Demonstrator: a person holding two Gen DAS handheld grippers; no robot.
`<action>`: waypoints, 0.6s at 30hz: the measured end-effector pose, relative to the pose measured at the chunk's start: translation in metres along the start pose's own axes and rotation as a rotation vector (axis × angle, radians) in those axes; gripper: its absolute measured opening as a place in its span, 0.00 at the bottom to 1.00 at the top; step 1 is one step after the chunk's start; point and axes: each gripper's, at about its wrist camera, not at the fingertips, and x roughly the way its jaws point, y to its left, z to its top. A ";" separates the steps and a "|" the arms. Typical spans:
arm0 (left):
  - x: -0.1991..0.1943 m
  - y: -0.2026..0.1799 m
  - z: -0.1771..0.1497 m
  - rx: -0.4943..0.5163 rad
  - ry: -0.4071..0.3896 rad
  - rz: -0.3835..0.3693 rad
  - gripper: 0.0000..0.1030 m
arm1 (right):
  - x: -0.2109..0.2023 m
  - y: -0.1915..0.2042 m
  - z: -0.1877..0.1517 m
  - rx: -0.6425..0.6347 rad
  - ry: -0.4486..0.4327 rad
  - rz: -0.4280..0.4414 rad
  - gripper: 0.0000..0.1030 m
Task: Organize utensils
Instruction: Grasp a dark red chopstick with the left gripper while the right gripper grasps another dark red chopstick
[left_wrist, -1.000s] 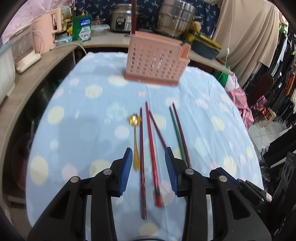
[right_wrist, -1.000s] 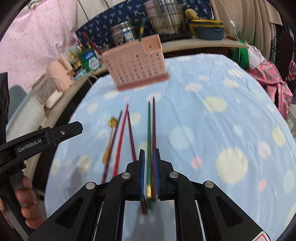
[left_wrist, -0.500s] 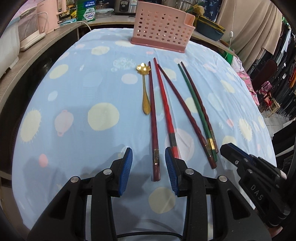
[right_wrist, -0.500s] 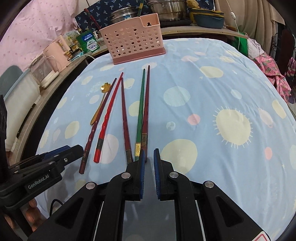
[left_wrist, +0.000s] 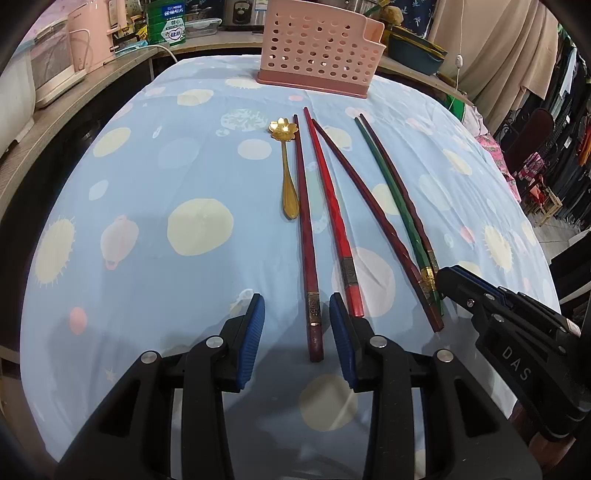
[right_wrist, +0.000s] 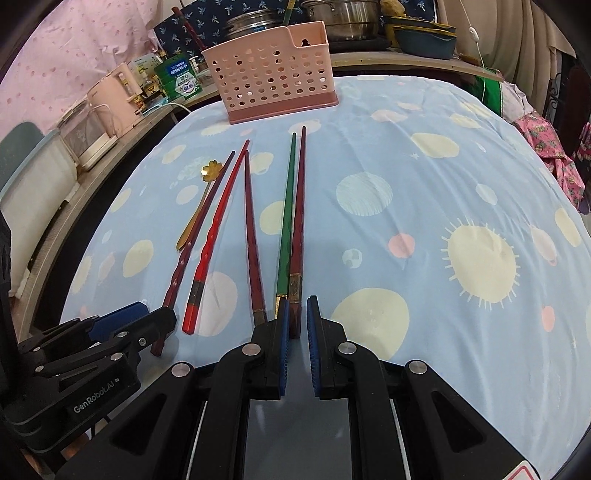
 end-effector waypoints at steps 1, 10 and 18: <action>0.000 0.000 0.000 0.002 -0.001 0.001 0.33 | 0.000 0.000 0.000 0.000 0.000 0.000 0.11; 0.000 0.001 0.000 0.007 -0.004 -0.001 0.33 | 0.002 -0.003 0.001 0.002 -0.002 -0.008 0.11; 0.000 0.003 -0.001 0.000 -0.005 -0.010 0.33 | 0.002 -0.013 0.002 0.015 -0.013 -0.024 0.11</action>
